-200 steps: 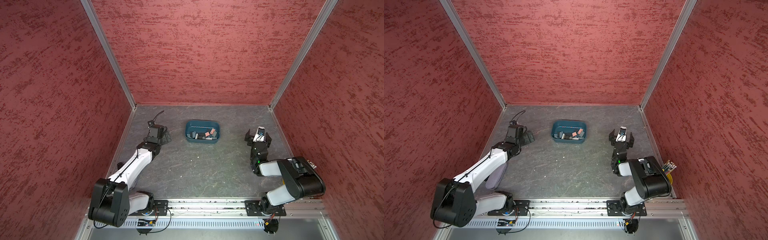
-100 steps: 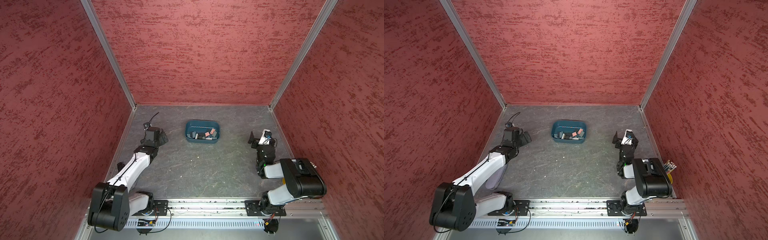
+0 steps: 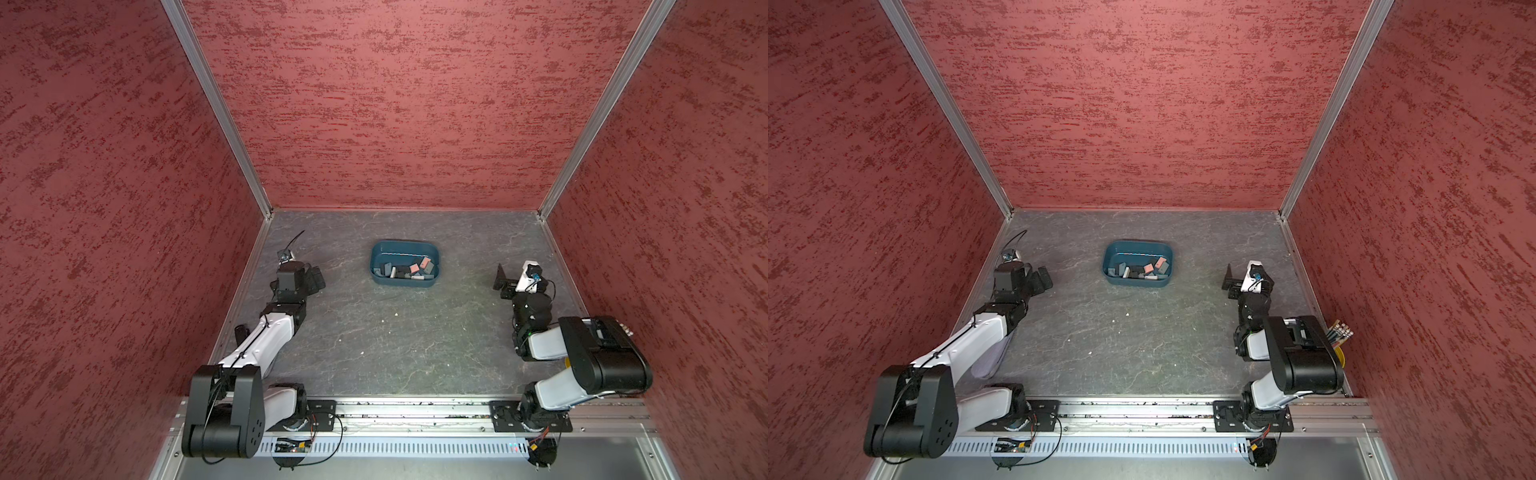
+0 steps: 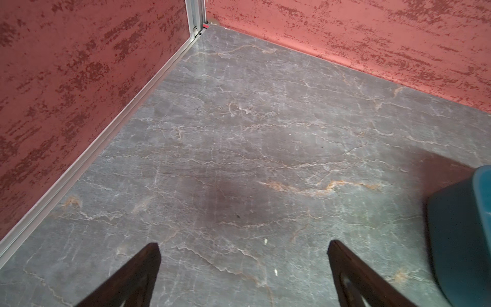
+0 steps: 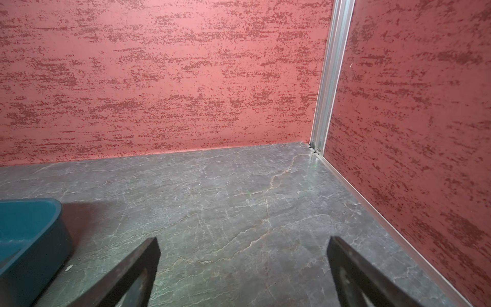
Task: Put the eraser in the storage box
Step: Reset both arms
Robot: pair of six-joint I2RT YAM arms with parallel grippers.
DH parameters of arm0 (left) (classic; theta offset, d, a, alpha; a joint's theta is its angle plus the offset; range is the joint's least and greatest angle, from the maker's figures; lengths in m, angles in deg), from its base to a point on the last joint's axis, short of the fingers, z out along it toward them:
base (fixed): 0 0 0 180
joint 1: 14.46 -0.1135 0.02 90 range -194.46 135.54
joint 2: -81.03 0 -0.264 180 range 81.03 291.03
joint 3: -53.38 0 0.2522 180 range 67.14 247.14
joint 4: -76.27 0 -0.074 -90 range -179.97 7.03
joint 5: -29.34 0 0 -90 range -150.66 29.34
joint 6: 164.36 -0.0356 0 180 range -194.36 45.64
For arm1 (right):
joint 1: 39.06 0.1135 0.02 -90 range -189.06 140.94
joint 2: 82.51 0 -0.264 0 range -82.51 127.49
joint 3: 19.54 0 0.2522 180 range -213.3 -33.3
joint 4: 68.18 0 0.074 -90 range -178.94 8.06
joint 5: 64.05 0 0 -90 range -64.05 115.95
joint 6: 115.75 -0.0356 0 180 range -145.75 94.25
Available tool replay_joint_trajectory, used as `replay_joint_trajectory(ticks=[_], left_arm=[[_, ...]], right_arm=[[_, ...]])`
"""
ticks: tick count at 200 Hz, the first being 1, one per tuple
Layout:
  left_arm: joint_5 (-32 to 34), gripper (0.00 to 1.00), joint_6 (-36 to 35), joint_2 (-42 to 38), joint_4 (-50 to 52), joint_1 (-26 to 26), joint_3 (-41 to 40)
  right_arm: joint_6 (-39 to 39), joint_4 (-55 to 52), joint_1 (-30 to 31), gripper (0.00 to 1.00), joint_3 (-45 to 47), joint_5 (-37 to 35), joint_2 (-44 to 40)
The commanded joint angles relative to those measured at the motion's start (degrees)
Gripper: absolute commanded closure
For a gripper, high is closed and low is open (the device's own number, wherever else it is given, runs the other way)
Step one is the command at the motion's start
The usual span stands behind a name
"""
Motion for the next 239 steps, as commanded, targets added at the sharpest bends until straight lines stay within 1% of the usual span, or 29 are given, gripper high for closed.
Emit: replay_joint_trajectory(ticks=[1, 17, 25, 37, 48, 63, 70, 79, 93, 103, 114, 128, 136, 143, 147, 155, 164, 174, 185, 195, 208, 228, 239], left_arm=[[-2.76, 0.00, -2.64, 0.41, -12.74, -0.62, -2.78], [-4.14, 0.00, -3.05, 1.05, -19.70, -0.98, -5.14], [-5.03, 0.00, -4.57, 2.18, -22.84, -0.99, -5.50], [-3.88, 0.00, -5.73, 4.25, -24.47, -1.06, -5.32], [-3.89, 0.00, -6.57, 5.97, -28.39, -1.06, -6.36], [-2.82, 0.00, -5.76, 8.52, -33.60, -0.99, -7.64], [-2.11, 0.00, -6.44, 9.05, -33.58, -0.47, -7.35], [-2.09, 0.00, -7.11, 10.80, -37.77, -0.37, -8.11], [-2.05, 0.00, -6.86, 12.34, -40.49, -0.49, -9.26], [-2.14, 0.00, -7.52, 14.09, -45.07, -0.23, -10.43], [-2.82, 0.00, -8.47, 14.33, -42.75, 0.46, -9.34], [-2.27, 0.00, -10.46, 16.23, -44.80, 2.18, -9.37], [-0.56, 0.00, -10.49, 18.28, -49.67, 2.76, -11.27], [1.21, 0.00, -12.91, 20.47, -56.14, 4.16, -12.32], [1.56, 0.00, -12.98, 19.92, -54.92, 4.79, -12.12], [-0.11, 0.00, -11.60, 18.52, -51.10, 3.61, -11.63], [0.14, 0.00, -12.26, 19.89, -53.37, 3.74, -11.44], [-0.49, 0.00, -11.57, 18.64, -50.14, 3.44, -10.98], [-0.45, 0.00, -11.87, 19.57, -52.16, 3.36, -11.12], [-0.70, 0.00, -11.37, 18.73, -50.23, 3.20, -10.95], [-0.58, 0.00, -11.49, 19.34, -51.64, 3.24, -11.10], [-1.23, 0.00, -11.25, 19.19, -50.76, 2.88, -10.76], [-3.02, 0.00, -10.64, 18.75, -48.39, 2.03, -9.98]], right_arm=[[-0.30, 1.83, -0.03, 0.01, 0.19, 0.65, 0.05], [-0.31, 1.83, -0.04, 0.01, 0.12, 0.67, 0.07], [-0.31, 1.86, -0.08, 0.01, 0.13, 0.69, 0.07], [-0.26, 1.80, -0.08, 0.01, 0.06, 0.72, 0.09], [-0.26, 1.80, -0.08, 0.01, 0.10, 0.69, 0.10], [-0.31, 1.76, -0.14, 0.01, 0.03, 0.72, 0.12], [-0.28, 1.68, -0.17, 0.01, 0.00, 0.76, 0.02], [-0.23, 1.63, -0.17, 0.01, 0.02, 0.74, 0.12], [-0.24, 1.71, -0.18, 0.01, -0.03, 0.74, 0.13], [-0.23, 1.71, -0.21, 0.01, 0.02, 0.74, 0.06], [-0.30, 1.68, -0.18, 0.01, 0.04, 0.74, 0.11], [-0.28, 1.67, -0.18, 0.01, 0.02, 0.77, 0.06], [-0.36, 1.71, -0.19, 0.01, -0.03, 0.82, 0.11], [-0.40, 1.55, -0.23, 0.01, -0.13, 0.77, 0.10], [-0.36, 1.57, -0.13, 0.01, -0.15, 0.82, 0.13], [-0.38, 1.55, -0.18, 0.01, -0.11, 0.83, 0.12], [-0.32, 1.55, -0.16, 0.01, -0.08, 0.83, 0.07], [-0.36, 1.50, -0.23, 0.01, -0.10, 0.83, 0.14], [-0.38, 1.46, -0.20, 0.01, -0.09, 0.87, 0.14], [-0.40, 1.37, -0.23, 0.01, -0.16, 0.85, 0.13], [-0.40, 1.22, -0.23, 0.01, -0.22, 0.81, 0.12], [-0.40, 1.27, -0.27, 0.01, -0.18, 0.83, 0.12], [-0.40, 1.34, -0.25, 0.01, -0.16, 0.82, 0.11]])
